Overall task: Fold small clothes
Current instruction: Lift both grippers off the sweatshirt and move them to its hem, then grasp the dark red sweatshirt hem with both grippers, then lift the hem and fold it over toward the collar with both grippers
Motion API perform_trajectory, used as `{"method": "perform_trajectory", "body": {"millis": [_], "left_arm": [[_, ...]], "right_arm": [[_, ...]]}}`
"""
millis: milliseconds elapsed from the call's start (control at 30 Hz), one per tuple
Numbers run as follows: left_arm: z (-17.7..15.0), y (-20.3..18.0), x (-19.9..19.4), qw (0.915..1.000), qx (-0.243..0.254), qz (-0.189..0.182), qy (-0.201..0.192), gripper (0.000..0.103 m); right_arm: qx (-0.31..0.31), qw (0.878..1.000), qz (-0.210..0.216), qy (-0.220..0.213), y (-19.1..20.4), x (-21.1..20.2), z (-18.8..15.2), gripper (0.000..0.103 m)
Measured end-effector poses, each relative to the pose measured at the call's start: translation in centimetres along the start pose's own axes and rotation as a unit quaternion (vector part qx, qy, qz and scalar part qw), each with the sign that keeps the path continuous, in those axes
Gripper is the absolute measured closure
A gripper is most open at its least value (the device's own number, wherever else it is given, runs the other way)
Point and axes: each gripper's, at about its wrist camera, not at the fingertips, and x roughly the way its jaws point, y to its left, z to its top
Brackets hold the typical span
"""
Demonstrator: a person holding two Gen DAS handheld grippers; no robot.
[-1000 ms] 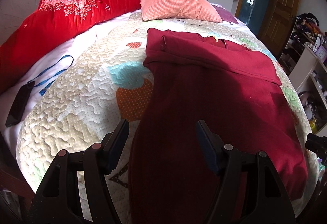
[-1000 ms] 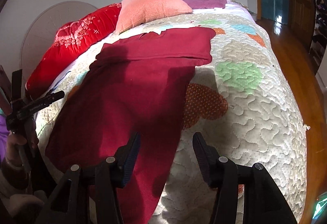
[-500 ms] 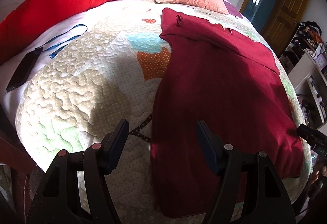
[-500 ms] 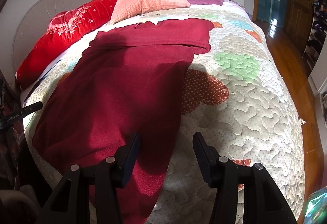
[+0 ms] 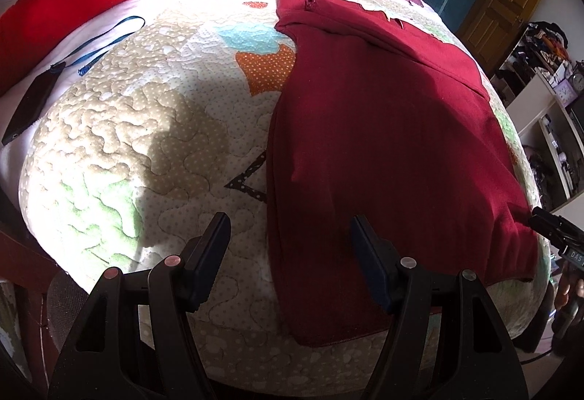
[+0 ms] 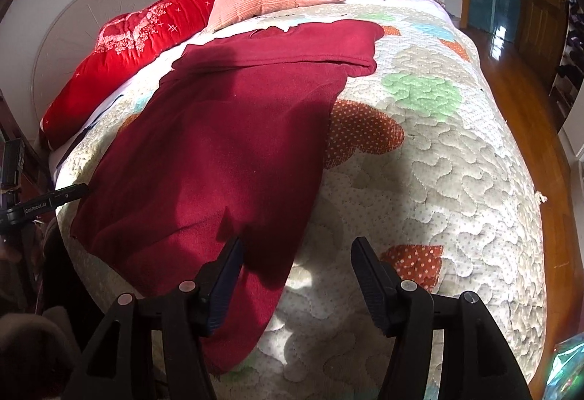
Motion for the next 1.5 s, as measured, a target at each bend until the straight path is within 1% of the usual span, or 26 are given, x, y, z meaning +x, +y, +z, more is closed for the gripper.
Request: {"method": "perform_trajectory", "body": {"millis": [100, 200, 267, 367, 400, 433, 500, 600, 667, 700, 767, 800, 833, 900, 933, 967, 1033, 1100, 1167, 1233, 1300, 1367, 1433, 1500], "left_arm": [[-0.4, 0.4, 0.1, 1.0, -0.007, -0.005, 0.003, 0.035], [-0.8, 0.5, 0.3, 0.9996, -0.015, -0.02, 0.013, 0.035], [-1.1, 0.2, 0.3, 0.9994, -0.007, -0.027, 0.02, 0.035], [-1.5, -0.1, 0.6, 0.9994, 0.002, -0.024, 0.026, 0.035], [-1.5, -0.2, 0.8, 0.9994, 0.001, -0.023, 0.028, 0.033], [-1.5, -0.3, 0.9, 0.9993, 0.0, -0.025, 0.027, 0.029], [-1.4, -0.4, 1.1, 0.9989, -0.003, -0.035, 0.03, 0.025], [-1.1, -0.6, 1.7, 0.9983, -0.006, -0.044, 0.038, 0.024], [-1.0, -0.8, 1.7, 0.998, 0.005, -0.045, 0.043, 0.024], [-1.0, -0.8, 1.7, 0.9978, 0.005, -0.049, 0.045, 0.025], [-1.0, -0.7, 1.7, 0.997, 0.006, -0.06, 0.049, 0.04], [-1.0, -0.7, 1.6, 0.9969, 0.011, -0.06, 0.049, 0.053], [-1.0, -0.9, 1.5, 0.9964, 0.018, -0.065, 0.052, 0.071], [-0.9, -1.0, 1.3, 0.995, 0.022, -0.078, 0.059, 0.086], [-0.7, -1.1, 1.2, 0.9946, 0.024, -0.08, 0.062, 0.091], [-0.5, -1.1, 1.1, 0.9939, 0.025, -0.086, 0.065, 0.092], [0.7, -1.0, 0.5, 0.9923, 0.018, -0.107, 0.06, 0.093], [2.5, -1.0, -0.3, 0.9903, 0.012, -0.132, 0.041, 0.094], [4.9, -1.4, -0.9, 0.9885, 0.009, -0.15, 0.019, 0.094], [7.7, -1.8, -1.0, 0.9873, 0.007, -0.159, -0.005, 0.094], [10.7, -2.3, -0.7, 0.9865, 0.01, -0.161, -0.028, 0.094], [13.9, -2.7, 0.0, 0.9865, 0.007, -0.156, -0.051, 0.094], [17.2, -3.0, 1.1, 0.9858, -0.004, -0.156, -0.061, 0.094], [20.5, -3.3, 2.4, 0.9874, -0.007, -0.139, -0.075, 0.094]], "right_arm": [[0.014, 1.0, 0.012, 0.009, -0.6, -0.2, -0.8, 0.044], [0.036, 0.998, 0.052, 0.014, -1.0, -0.3, -1.4, 0.044], [0.042, 0.996, 0.079, 0.021, -1.0, -0.1, -1.9, 0.044], [0.04, 0.995, 0.092, 0.029, -0.7, 0.6, -2.2, 0.044], [0.04, 0.994, 0.095, 0.029, -0.6, 0.7, -2.3, 0.044], [0.042, 0.994, 0.101, 0.027, -0.6, 0.8, -2.2, 0.043], [0.049, 0.992, 0.117, 0.025, -0.7, 1.0, -2.2, 0.043], [0.054, 0.989, 0.137, 0.02, -0.7, 1.3, -2.4, 0.043], [0.055, 0.987, 0.148, 0.016, -0.8, 1.5, -2.5, 0.043], [0.053, 0.987, 0.152, 0.016, -0.7, 1.6, -2.5, 0.045], [0.043, 0.986, 0.163, 0.019, -0.4, 1.7, -2.4, 0.059], [0.042, 0.983, 0.176, 0.024, -0.5, 1.9, -2.4, 0.075], [0.047, 0.981, 0.188, 0.028, -0.5, 2.2, -2.3, 0.088], [0.056, 0.978, 0.201, 0.026, -0.7, 2.4, -2.0, 0.091], [0.062, 0.975, 0.212, 0.023, -0.8, 2.4, -1.7, 0.092], [0.068, 0.972, 0.224, 0.016, -0.9, 2.2, -1.3, 0.093], [0.077, 0.965, 0.251, -0.003, -1.1, 1.7, -0.1, 0.093], [0.08, 0.96, 0.268, -0.025, -1.3, 1.0, 1.6, 0.093], [0.079, 0.957, 0.274, -0.05, -1.7, 0.5, 4.0, 0.093], [0.083, 0.955, 0.274, -0.081, -2.4, 0.1, 6.8, 0.093], [0.085, 0.953, 0.267, -0.111, -3.1, 0.0, 9.8, 0.094], [0.09, 0.953, 0.257, -0.133, -3.9, 0.4, 12.9, 0.094], [0.098, 0.954, 0.246, -0.143, -4.7, 1.4, 16.2, 0.094], [0.105, 0.959, 0.22, -0.148, -5.5, 3.0, 19.4, 0.094]]}}
